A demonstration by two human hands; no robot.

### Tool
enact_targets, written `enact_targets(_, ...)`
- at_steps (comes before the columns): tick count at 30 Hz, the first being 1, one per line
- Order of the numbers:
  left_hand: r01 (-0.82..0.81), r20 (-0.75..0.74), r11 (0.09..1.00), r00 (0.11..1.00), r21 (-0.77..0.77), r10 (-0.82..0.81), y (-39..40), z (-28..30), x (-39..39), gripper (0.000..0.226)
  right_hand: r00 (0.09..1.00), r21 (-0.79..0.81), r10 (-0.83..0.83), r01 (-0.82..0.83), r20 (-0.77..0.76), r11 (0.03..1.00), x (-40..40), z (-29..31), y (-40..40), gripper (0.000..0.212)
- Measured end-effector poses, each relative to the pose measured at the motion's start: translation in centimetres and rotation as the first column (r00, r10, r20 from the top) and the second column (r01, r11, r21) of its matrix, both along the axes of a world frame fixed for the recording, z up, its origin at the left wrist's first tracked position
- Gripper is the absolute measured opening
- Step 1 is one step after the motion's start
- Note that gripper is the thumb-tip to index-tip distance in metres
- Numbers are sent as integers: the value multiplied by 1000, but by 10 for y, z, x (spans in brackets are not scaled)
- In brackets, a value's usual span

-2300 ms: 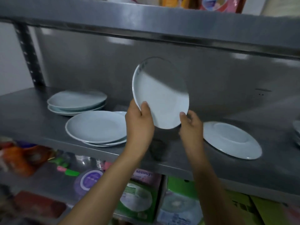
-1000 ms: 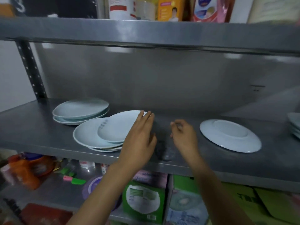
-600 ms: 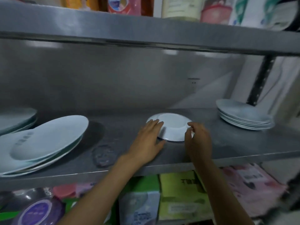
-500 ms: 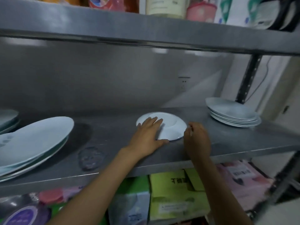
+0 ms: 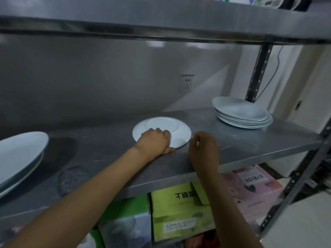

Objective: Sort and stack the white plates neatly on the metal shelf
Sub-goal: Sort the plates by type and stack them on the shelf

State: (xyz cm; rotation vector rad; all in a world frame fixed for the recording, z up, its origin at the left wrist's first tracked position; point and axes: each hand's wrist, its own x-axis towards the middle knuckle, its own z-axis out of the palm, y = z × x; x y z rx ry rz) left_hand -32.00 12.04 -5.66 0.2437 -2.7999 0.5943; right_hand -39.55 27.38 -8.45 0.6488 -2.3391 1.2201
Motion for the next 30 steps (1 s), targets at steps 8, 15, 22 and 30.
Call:
enact_targets(8,100,54,983,994,-151,-93,8,12,2,70,999,-17,-37,37,0,999,5,0,1,20)
enact_targets(15,7,-30,992,999,-127,-11,-1,16,29,78,998,9,-57,57,16,998,9,2,0,19)
enact_targets(22,-128,-239,988,960,81,144,-8,49,63,54,1000,59,4,-4,1,998,9,7,-1,21)
enact_targets(30,262,-712,765,616,589,337,-19,82,116,37,976,-233,216,-203,29,951,45,49,-25,15)
